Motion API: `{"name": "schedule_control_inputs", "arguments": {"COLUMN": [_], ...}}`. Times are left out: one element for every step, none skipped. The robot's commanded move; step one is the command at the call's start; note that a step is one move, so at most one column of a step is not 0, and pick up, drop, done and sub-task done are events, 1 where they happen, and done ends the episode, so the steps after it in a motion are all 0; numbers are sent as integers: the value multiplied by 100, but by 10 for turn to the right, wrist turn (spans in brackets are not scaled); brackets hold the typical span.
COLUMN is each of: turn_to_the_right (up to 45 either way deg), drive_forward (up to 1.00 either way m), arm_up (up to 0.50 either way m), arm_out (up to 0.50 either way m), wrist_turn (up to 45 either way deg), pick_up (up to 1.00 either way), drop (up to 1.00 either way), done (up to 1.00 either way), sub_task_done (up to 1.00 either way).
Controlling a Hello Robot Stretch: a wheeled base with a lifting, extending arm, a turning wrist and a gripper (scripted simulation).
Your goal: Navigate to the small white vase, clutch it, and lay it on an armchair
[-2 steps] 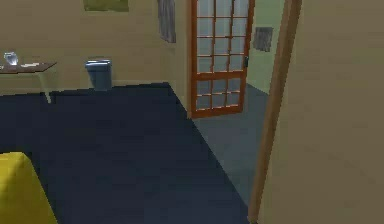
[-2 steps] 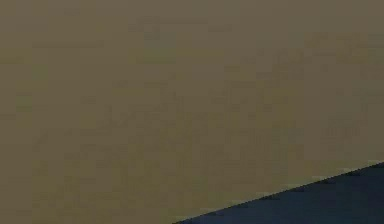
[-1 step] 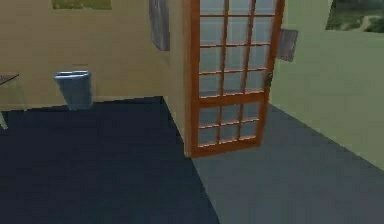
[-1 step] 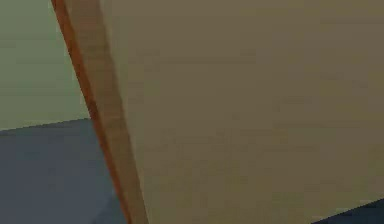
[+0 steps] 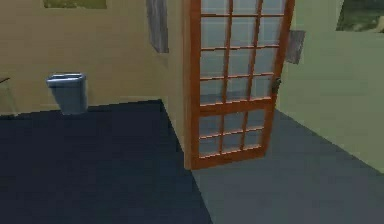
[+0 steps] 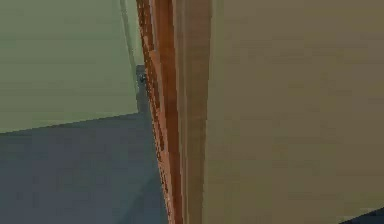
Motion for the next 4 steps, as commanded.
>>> {"name": "schedule_control_inputs", "arguments": {"turn_to_the_right": [-120, 0, -30, 0], "drive_forward": [0, 15, 0, 30], "arm_up": [0, 0, 0, 0], "arm_out": [0, 0, 0, 0], "wrist_turn": [0, 0, 0, 0], "pick_up": [0, 0, 0, 0], "drop": [0, 0, 0, 0], "done": [0, 0, 0, 0], "sub_task_done": [0, 0, 0, 0]}}
